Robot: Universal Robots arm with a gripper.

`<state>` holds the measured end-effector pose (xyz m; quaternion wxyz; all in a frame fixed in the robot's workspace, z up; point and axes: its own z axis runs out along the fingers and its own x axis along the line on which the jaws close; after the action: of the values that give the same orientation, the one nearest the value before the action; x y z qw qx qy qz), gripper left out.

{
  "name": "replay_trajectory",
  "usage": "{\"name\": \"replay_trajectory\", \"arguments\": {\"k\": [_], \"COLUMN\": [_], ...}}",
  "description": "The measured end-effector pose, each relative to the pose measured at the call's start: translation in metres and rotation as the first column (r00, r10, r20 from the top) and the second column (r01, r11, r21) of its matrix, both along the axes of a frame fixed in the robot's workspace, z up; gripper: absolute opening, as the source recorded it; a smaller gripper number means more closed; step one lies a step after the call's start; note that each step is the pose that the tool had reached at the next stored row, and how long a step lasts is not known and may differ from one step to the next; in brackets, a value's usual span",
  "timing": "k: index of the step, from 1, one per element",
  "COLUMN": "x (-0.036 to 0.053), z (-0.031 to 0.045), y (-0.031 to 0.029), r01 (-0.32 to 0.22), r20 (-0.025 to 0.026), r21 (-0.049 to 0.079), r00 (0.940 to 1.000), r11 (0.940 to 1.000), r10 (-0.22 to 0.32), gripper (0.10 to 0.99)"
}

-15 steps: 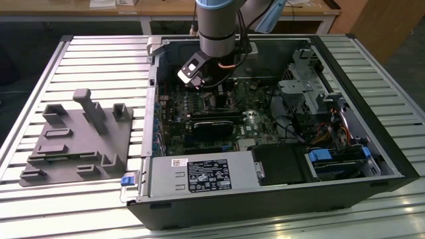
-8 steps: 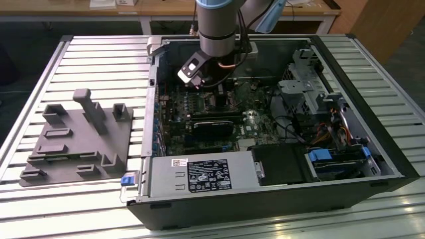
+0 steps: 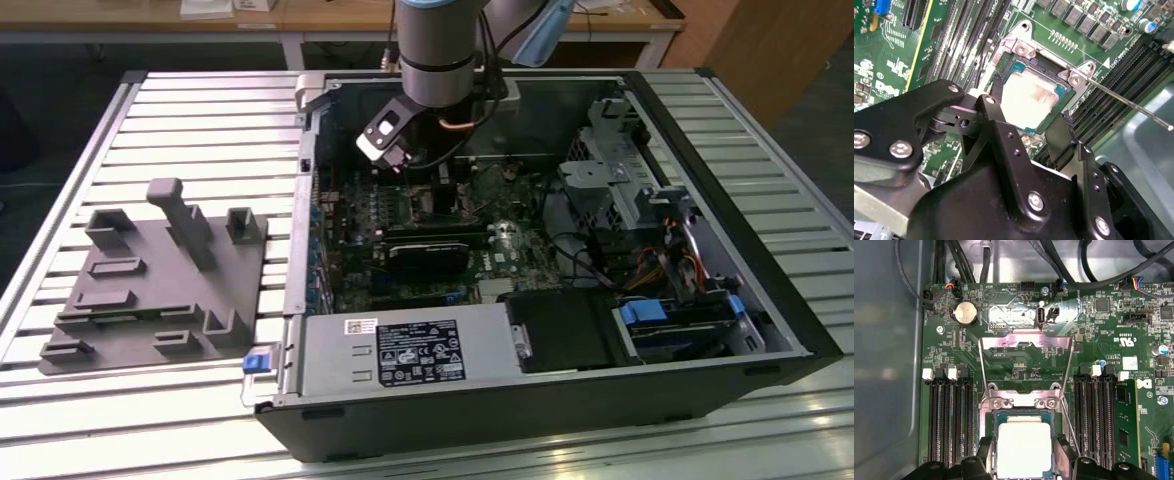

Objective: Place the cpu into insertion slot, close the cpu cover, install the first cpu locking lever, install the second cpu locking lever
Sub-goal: 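Place the cpu into insertion slot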

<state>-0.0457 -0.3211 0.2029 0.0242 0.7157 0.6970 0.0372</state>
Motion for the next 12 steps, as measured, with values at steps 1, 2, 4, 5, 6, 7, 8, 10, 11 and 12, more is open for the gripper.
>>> {"name": "replay_trajectory", "arguments": {"k": [1, 2, 4, 5, 6, 7, 8, 10, 11, 12], "x": [0.0, 0.0, 0.0, 0.0, 0.0, 0.0, 0.0, 0.0, 0.0, 0.0], "z": [0.0, 0.0, 0.0001, 0.0001, 0.0001, 0.0002, 0.0002, 0.0002, 0.0002, 0.0003], "y": [0.0, 0.0, 0.0, 0.0, 0.0, 0.0, 0.0, 0.0, 0.0, 0.0], "r01": [0.0, 0.0, 0.0, 0.0, 0.0, 0.0, 0.0, 0.0, 0.0, 0.0], "r20": [0.0001, 0.0001, 0.0, 0.0, 0.0, 0.0, 0.0, 0.0, 0.0, -0.0001], "r21": [0.0, 0.0, 0.0, 0.0, 0.0, 0.0, 0.0, 0.0, 0.0, 0.0], "r00": [1.0, 1.0, 1.0, 1.0, 1.0, 1.0, 1.0, 1.0, 1.0, 1.0], "r11": [1.0, 1.0, 1.0, 1.0, 1.0, 1.0, 1.0, 1.0, 1.0, 1.0], "r10": [0.0, 0.0, 0.0, 0.0, 0.0, 0.0, 0.0, 0.0, 0.0, 0.0], "gripper": [0.612, 0.612, 0.612, 0.6, 0.6, 0.533, 0.471, 0.412, 0.357, 0.357]}}
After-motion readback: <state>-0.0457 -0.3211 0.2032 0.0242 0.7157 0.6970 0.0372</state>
